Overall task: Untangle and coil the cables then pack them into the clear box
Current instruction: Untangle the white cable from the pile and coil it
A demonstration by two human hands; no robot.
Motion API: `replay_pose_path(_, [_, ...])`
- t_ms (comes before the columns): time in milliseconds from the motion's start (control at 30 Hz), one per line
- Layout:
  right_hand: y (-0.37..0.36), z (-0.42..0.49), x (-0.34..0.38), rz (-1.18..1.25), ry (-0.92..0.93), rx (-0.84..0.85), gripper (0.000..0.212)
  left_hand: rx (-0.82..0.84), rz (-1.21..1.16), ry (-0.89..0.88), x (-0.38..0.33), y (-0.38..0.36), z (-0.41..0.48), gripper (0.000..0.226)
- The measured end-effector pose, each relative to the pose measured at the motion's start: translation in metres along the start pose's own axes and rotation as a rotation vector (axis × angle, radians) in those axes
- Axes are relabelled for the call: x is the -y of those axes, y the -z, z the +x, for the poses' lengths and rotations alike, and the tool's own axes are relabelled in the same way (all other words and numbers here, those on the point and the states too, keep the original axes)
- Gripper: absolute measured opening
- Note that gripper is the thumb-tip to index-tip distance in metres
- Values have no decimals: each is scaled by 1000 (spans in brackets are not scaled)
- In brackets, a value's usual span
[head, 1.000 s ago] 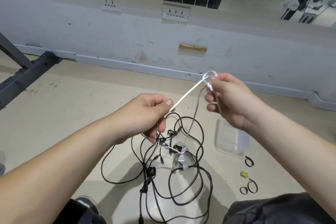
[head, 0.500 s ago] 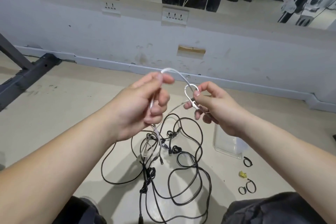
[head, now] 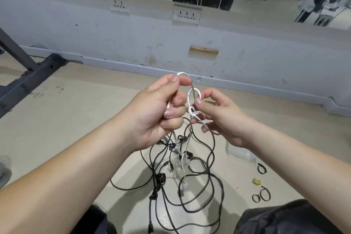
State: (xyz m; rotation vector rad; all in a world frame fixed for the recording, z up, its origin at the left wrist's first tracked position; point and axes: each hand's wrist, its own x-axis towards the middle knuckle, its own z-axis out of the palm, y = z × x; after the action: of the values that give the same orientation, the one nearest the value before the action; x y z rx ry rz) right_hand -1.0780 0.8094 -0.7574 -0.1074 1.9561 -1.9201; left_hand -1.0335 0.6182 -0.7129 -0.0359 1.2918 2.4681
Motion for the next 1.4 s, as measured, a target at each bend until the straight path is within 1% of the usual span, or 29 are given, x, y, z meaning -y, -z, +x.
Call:
replay_pose_path(67, [-1, -1, 0, 52, -8, 2, 13, 38, -21, 30, 2, -2, -1, 18])
replay_pose_path(167, [1, 0, 2, 135, -26, -41, 12, 36, -51, 26, 3, -2, 0, 18])
replay_pose_path(267, [3, 0, 2, 136, -27, -94, 11, 32, -29, 60, 6, 1, 2, 19])
replay_pose_path(333, [4, 0, 2, 123, -21, -127, 8, 0, 85, 140, 10, 4, 4, 23])
replay_pose_path(367, [5, 1, 2, 121, -23, -134, 7, -20, 181, 193, 13, 7, 4, 26])
replay_pose_path(400, [7, 1, 2, 123, -28, -137, 5, -35, 315, 233, 17, 8, 3, 28])
replay_pose_path(467, [8, 2, 4, 108, -28, -147, 6, -61, 595, 257, 23, 11, 2, 28])
replay_pose_path(500, [9, 2, 4, 82, -18, -162, 8, -80, 668, 249, 24, 12, 3, 26])
replay_pose_path(567, [9, 2, 5, 25, 5, -201, 11, -120, 682, 226, 25, 15, 5, 21])
replay_pose_path(600, [10, 2, 7, 12, 13, -212, 12, -142, 670, 215, 24, 16, 6, 22])
replay_pose_path(633, [11, 2, 8, 15, 20, -207, 12, -172, 669, 200, 23, 16, 7, 28])
replay_pose_path(700, [11, 1, 12, 52, 33, -143, 12, -234, 701, 154, 25, 18, 9, 36])
replay_pose_path(767, [10, -2, 14, 107, 47, -20, 8, -244, 715, 122, 28, 17, 10, 30])
replay_pose_path(833, [7, -5, 14, 135, 65, 91, 5, -207, 679, 107, 30, 16, 11, 18])
replay_pose_path(900, [4, -7, 13, 128, 91, 108, 7, -162, 665, 103, 30, 16, 13, 13])
replay_pose_path(1000, [5, -5, 14, 147, 106, -26, 5, -139, 704, 135, 30, 19, 14, 13])
replay_pose_path(1133, [18, 3, 18, 281, 90, -250, 6, -92, 780, 272, 32, 23, 12, 19])
replay_pose_path(1233, [28, 8, 20, 378, 63, -337, 6, -67, 874, 353, 33, 26, 12, 38])
replay_pose_path(1300, [36, 10, 23, 438, 62, -376, 4, -58, 980, 401, 35, 28, 11, 53])
replay_pose_path(1333, [39, 10, 25, 464, 65, -395, 5, -49, 1030, 432, 36, 28, 9, 55])
replay_pose_path(1367, [41, 10, 27, 486, 65, -406, 5, -32, 1058, 466, 37, 28, 8, 51])
replay_pose_path(1400, [43, 9, 30, 499, 58, -406, 5, -13, 1059, 498, 38, 27, 8, 42])
